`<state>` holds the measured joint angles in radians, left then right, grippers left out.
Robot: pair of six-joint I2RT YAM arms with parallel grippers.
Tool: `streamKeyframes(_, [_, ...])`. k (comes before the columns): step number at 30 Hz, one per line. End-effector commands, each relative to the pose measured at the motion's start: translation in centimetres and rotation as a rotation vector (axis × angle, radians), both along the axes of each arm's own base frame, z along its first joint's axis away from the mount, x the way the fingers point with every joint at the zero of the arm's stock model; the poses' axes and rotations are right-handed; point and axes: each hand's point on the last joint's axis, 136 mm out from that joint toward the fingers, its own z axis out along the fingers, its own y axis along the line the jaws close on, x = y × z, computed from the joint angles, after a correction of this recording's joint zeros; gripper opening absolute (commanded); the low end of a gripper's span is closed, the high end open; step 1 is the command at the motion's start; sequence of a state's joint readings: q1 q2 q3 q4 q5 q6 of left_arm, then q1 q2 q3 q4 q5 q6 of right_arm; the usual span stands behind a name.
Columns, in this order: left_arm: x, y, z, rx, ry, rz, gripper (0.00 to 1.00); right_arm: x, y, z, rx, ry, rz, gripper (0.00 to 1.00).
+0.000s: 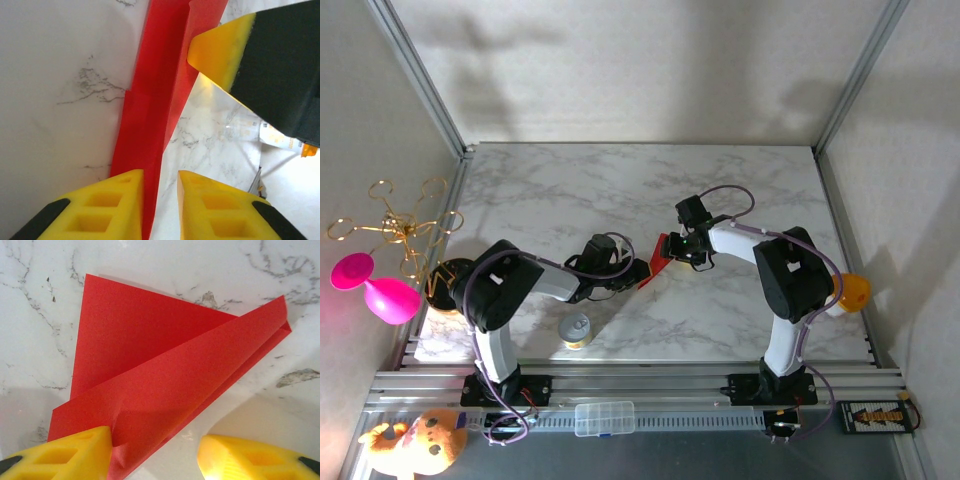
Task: Fold a paper plane with a square sheet of paper (pick it up from the middle)
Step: Fold the wing for the fifth time at the center of the table.
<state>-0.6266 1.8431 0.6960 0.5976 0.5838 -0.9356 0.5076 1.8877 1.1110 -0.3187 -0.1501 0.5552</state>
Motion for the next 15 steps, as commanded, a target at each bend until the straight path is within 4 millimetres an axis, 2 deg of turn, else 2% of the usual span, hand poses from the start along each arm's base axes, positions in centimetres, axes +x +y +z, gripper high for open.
streamKeyframes(1, [-0.2, 0.5, 0.6, 0.037, -0.03, -0.016, 0.24, -3.1, -3.9, -7.9, -0.194, 0.143, -0.029, 0.55])
streamKeyframes(15, [-0.7, 1.6, -1.9, 0.127, 0.014, -0.017, 0.17, -3.3, -4.0, -8.2, -0.199, 0.155, -0.029, 0.54])
